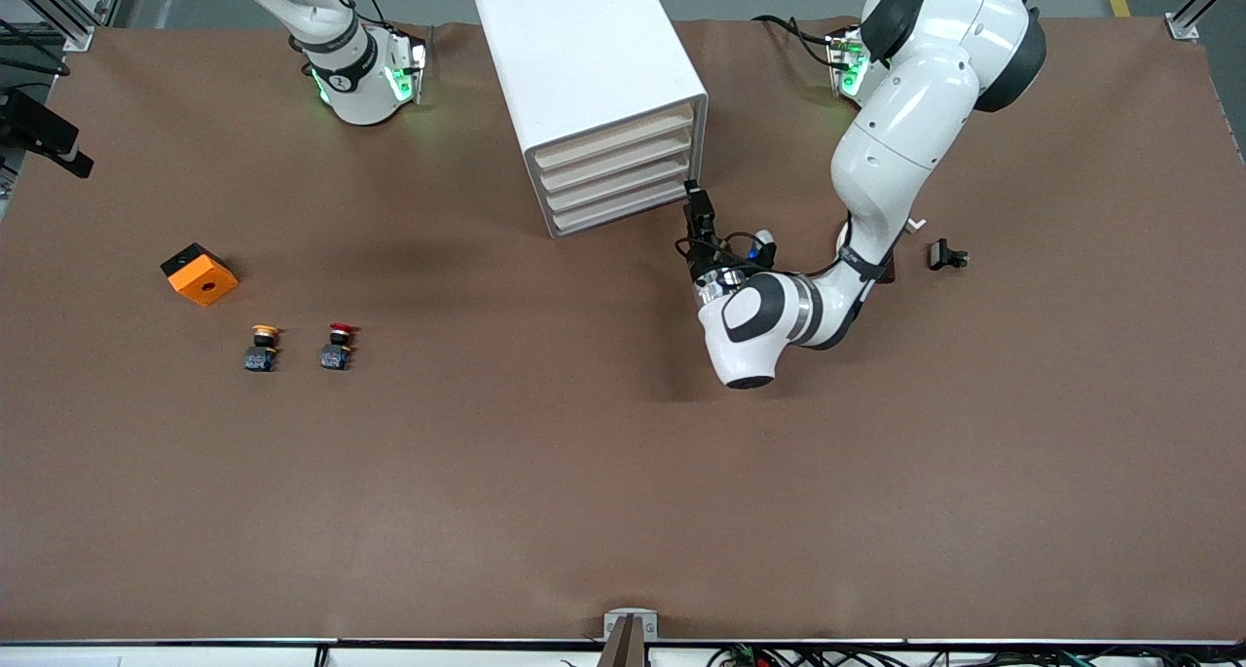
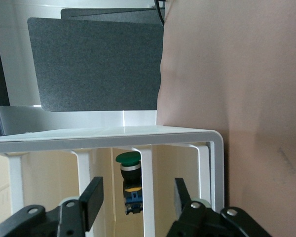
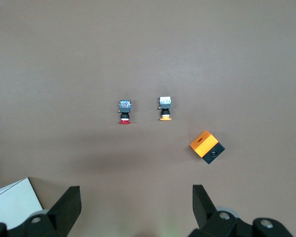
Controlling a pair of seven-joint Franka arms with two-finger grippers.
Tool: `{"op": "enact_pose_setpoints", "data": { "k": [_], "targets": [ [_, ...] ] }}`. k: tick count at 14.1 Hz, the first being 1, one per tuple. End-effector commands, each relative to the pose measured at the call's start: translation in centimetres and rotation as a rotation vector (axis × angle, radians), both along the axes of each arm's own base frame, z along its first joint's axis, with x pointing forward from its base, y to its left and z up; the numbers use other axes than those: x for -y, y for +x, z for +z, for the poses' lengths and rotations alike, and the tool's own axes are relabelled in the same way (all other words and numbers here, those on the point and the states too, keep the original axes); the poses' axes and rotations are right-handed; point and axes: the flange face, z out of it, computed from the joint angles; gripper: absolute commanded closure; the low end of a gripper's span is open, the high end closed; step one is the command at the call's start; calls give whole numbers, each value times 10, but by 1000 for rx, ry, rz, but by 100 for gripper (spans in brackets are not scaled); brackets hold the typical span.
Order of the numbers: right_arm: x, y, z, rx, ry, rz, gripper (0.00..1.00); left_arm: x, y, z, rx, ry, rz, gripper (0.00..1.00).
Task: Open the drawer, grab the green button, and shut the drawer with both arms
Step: 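Grasp the drawer handle with the left gripper and pull it open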
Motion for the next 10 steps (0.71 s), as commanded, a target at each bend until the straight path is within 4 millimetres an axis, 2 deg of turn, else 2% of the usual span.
{"op": "enact_pose_setpoints", "data": {
  "k": [1,3,7,10],
  "targets": [
    [0,-6,6,5,-12,4,0,17,-7,-1,-12,5,-9,35],
    [-1,-6,6,3,-13,6,0,24,-15,-2,-12,9,-29,35],
    [0,-6,5,2,-12,4,0,24,-19,-6,-15,15,-42,37],
    [1,-6,5,2,-12,1,0,27,-25,-9,-22,21,-55,43]
  ]
}}
